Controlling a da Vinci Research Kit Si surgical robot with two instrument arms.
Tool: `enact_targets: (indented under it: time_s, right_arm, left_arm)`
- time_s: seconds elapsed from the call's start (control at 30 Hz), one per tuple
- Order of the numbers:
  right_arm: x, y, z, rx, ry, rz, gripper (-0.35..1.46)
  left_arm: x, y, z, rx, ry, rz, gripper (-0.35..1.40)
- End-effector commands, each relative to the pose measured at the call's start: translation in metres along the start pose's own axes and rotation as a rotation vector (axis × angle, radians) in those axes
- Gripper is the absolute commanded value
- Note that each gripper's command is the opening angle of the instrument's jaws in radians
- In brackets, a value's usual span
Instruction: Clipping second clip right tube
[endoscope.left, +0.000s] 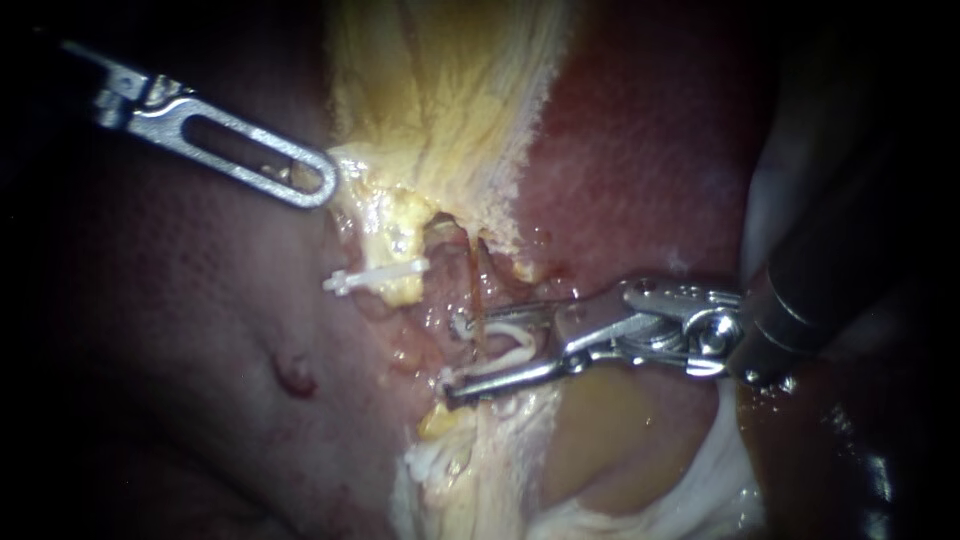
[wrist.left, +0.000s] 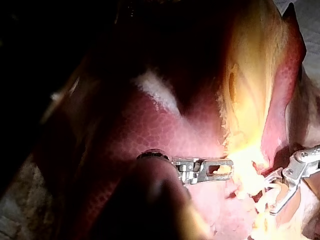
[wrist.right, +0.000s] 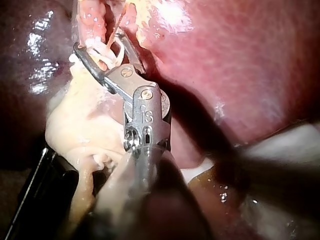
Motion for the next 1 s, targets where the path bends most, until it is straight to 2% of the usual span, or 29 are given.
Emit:
enact_targets:
  time_s: [0.03,0.3,1.0]
  right_arm:
    - [0.0002,-0.0002,0.0,0.009,0.005,0.003,0.5]
    - [0.0006,-0.0014,0.0004,0.097,0.008,0.011,0.5]
    - [0.002,-0.0034,0.0006,0.151,0.068,0.022,0.49]
  left_arm:
    - [0.0,0.0,0.0,0.0,0.0,0.0,-0.35]
    - [0.0,0.0,0.0,0.0,0.0,0.0,-0.35]
    - [0.0,0.0,0.0,0.0,0.0,0.0,-0.35]
